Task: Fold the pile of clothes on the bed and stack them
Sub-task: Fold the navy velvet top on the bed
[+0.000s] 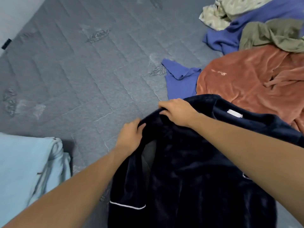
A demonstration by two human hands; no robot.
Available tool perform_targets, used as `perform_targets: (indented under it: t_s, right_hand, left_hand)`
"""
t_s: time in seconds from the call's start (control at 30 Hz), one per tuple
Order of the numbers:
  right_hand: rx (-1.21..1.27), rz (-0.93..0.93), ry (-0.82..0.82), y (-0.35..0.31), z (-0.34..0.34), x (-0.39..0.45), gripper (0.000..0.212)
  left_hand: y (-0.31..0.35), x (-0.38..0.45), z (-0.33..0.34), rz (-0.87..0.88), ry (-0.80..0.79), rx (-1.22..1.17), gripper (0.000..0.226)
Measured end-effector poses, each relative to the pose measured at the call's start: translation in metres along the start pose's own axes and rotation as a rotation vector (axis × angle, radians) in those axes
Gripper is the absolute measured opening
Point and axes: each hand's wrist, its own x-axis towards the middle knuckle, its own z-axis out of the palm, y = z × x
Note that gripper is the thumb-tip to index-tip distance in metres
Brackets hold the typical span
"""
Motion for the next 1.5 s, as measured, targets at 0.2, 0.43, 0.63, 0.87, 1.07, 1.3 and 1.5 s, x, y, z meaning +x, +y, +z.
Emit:
perform_targets:
  t_s: [0.2, 0.43, 0.63, 0.87, 1.07, 1.3, 1.5]
  right_hand:
    - [0.031, 0.011, -0.044, -0.004, -0.007, 0.039, 0.017]
    - [0.032, 0.069, -0.158, 0.005, 0.009, 0.073, 0.024]
    - [0.059, 0.19, -0.219, -0.011, 0.026, 0.099, 0.017]
    - [0.294, 0.207, -0.218, -0.057, 0.048, 0.14, 0.02]
    - [0.217, 0.293, -0.197, -0.057, 0.046, 0.163, 0.01]
    - [0.193, 0.336, -0.222, -0.063, 0.047, 0.17, 0.011]
    - [0.231, 0.336, -0.214, -0.086, 0.054, 0.179, 0.02]
  left_hand:
    - [-0.021, 0.047, -0.04, -0.037, -0.147, -0.405, 0.029]
    - [-0.075, 0.075, -0.071, -0.139, -0.63, -0.111, 0.015]
    - [-0.104, 0.115, -0.091, -0.178, -0.393, -0.243, 0.02]
    - [-0.106, 0.145, -0.089, -0.171, -0.421, -0.332, 0.025]
    - [-0.119, 0.151, -0.101, -0.071, -0.681, -0.196, 0.005]
    - [-0.145, 0.172, -0.136, -0.15, -0.777, -0.067, 0.008]
    - [-0.167, 0.161, -0.147, -0.128, -0.65, -0.257, 0.008]
